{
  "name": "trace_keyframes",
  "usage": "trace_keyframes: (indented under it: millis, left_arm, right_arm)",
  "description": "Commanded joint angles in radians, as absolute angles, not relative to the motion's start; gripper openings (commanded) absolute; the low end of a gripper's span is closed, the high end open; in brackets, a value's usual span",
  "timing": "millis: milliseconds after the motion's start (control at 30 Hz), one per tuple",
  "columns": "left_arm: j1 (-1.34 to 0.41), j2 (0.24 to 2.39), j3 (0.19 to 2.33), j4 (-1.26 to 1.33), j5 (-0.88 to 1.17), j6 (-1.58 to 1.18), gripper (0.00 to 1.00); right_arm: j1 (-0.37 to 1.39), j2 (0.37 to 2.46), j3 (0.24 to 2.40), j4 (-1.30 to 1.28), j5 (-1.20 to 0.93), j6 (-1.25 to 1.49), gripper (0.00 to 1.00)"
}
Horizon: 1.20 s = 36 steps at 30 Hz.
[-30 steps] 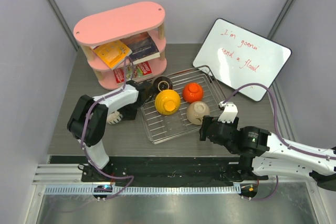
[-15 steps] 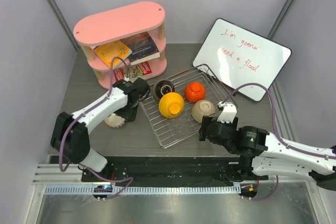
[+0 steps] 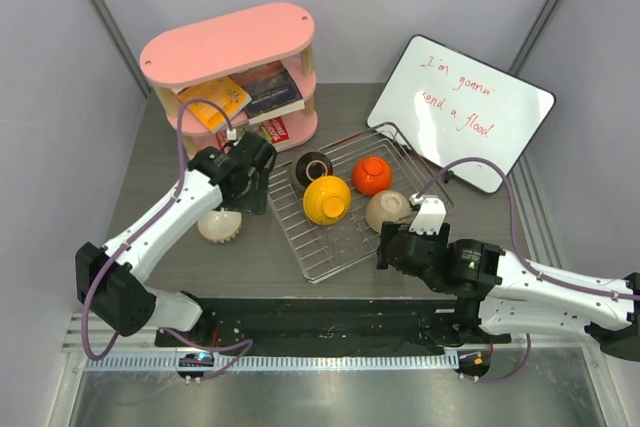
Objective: Unload the bowls from the dish rack
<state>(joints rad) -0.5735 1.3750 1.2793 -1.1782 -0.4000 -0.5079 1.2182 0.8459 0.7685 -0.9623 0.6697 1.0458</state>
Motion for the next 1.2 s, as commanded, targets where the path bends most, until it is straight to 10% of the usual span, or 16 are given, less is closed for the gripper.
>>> trace_keyframes:
  millis: [0, 567, 833, 1033, 1167]
  left_arm:
    - [-0.571, 1.344, 1.233, -1.036, -0.207, -0.561, 0.77]
    - [-0.649, 1.502, 1.198, -0.903, -0.178, -0.629, 0.76]
    - [-0.66, 1.568, 1.221, -0.94, -0.279, -0.589, 0.47]
    - [-0.658, 1.644, 1.307, -0.992, -0.382, -0.534, 0.0]
    - [-0.655, 1.687, 1.354, -1.017, -0.432, -0.491, 0.0]
  right_arm:
    - [1.221, 0.825, 0.778, -0.936, 0.693, 1.055, 1.0]
    - [1.22, 0.816, 0.765, -0.942, 0.686, 1.062, 1.0]
    - [1.22, 0.785, 0.762, -0.96, 0.695, 1.063, 1.0]
    - [1.22, 0.766, 0.762, -0.98, 0.698, 1.068, 1.0]
    - [1.22, 0.75, 0.761, -1.0, 0.706, 1.075, 1.0]
